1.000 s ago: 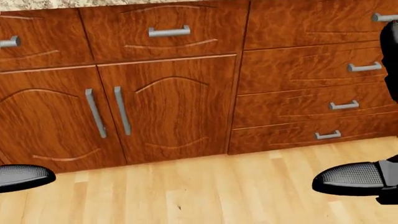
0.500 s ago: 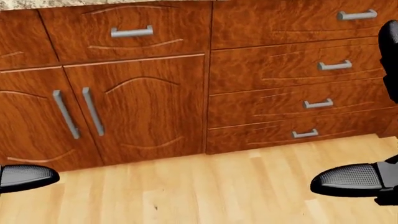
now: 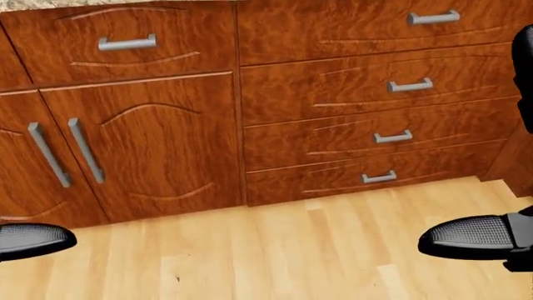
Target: Navigate to the toaster.
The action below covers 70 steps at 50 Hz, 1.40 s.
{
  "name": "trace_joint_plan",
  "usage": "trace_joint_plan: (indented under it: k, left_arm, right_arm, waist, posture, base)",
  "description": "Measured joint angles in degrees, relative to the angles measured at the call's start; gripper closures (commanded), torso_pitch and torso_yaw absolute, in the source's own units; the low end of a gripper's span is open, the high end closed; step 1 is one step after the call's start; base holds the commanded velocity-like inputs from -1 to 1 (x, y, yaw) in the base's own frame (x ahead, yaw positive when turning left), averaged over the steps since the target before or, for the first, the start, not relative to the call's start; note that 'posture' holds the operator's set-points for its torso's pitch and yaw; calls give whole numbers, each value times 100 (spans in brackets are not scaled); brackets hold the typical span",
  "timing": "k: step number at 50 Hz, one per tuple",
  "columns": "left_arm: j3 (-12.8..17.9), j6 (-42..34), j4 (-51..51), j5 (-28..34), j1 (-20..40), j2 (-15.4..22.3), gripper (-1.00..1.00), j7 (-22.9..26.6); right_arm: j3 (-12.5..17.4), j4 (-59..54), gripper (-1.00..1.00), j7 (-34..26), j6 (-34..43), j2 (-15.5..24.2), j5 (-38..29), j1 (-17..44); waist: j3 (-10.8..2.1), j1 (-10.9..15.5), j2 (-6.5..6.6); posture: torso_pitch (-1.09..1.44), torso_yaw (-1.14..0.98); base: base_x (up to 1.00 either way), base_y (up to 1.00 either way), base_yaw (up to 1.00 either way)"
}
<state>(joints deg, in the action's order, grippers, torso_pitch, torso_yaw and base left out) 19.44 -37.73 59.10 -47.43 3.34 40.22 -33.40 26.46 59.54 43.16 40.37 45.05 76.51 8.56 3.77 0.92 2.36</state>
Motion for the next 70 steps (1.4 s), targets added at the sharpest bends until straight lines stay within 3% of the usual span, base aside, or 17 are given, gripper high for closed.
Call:
trace_joint_plan:
  k: [5,11,12,14,16,25,27,29,31,35,37,42,51,53,57,63,70]
  left_arm:
    - [-26,-82,-65,37,-10,-21,-100,-16]
    - [-25,-21,-10,69,47,18,-100,-34]
    - [-50,-23,-6,75,61,-30,-100,-28]
    - [-175,-62,9,74,35,-114,-100,20]
    - [-210,-107,11,37,19,-82,-100,62]
    - [-68,5,34,55,32,-19,-100,5]
    - [-44,-17,-45,8,-28,4,-100,-30]
    - [-91,-59,-100,58,-59,-56,-100,-38]
    - [-103,-78,-67,123,-18,-86,-100,5]
    - [-40,3,12,143,-1,-48,-100,19]
    - [-30,11,-3,155,5,-41,-100,28]
    - [-168,-97,0,87,3,-116,-100,104]
    - [-111,-34,33,96,56,-47,-100,30]
    - [-95,-81,-41,80,39,-65,-100,6]
    - [-89,-132,-62,114,28,-79,-100,5]
    - [-65,-40,-17,249,-4,-125,-100,93]
    - [-219,-116,-5,243,2,-209,-100,183]
  right_arm:
    - [-58,19,-100,-62,70,0,26,-27]
    - [58,44,-100,-52,13,17,31,26]
    - [79,27,-100,-41,24,41,45,38]
    - [93,-39,-100,4,65,8,49,-1]
    - [66,-69,-100,13,108,-28,11,-34]
    - [25,4,-100,-33,44,-31,-37,14]
    - [-84,15,-100,-64,74,-79,-40,-39]
    - [-131,15,-100,-97,122,-88,-32,-52]
    - [-89,21,-100,-109,112,-71,-55,-22]
    - [-22,46,-100,-106,24,-50,-98,-9]
    - [-37,40,-100,-109,9,-34,-110,-14]
    - [-3,-63,-100,-26,84,-31,-93,-38]
    - [19,-12,-100,-24,76,-19,-42,40]
    - [-28,18,-100,-18,128,-59,26,34]
    - [-35,25,-100,-48,149,-34,44,35]
    - [-73,41,-100,-92,-1,-10,-90,-19]
    - [-15,-52,-100,-107,74,-104,-205,-80]
  waist:
    - [-117,18,6]
    - [-82,36,-527]
    - [-108,-11,-551]
    - [-19,-84,-471]
    - [-21,-95,-435]
    - [-8,-24,27]
    - [29,32,-30]
    - [-51,32,23]
    - [-108,13,-33]
    - [-65,34,-341]
    - [-109,17,-590]
    - [-60,-95,-460]
    - [-8,-55,68]
    - [35,20,-25]
    - [-126,5,10]
    - [-87,29,-562]
    - [-40,-76,-326]
  posture:
    - [0,0]
    - [0,0]
    - [0,0]
    - [0,0]
    - [0,0]
    - [0,0]
    - [0,0]
    - [0,0]
    - [0,0]
    - [0,0]
    - [0,0]
    - [0,0]
    - [0,0]
    - [0,0]
    - [0,0]
    - [0,0]
    - [0,0]
  base:
    - [0,-27,0]
    - [0,-27,0]
    - [0,-27,0]
    - [0,-27,0]
    - [0,-27,0]
    - [0,-27,0]
    - [0,-27,0]
    - [0,-27,0]
    - [0,-27,0]
    - [0,-27,0]
    - [0,-27,0]
    - [0,-27,0]
    - [0,-27,0]
    - [0,-27,0]
    - [0,-27,0]
    - [0,-27,0]
    - [0,-27,0]
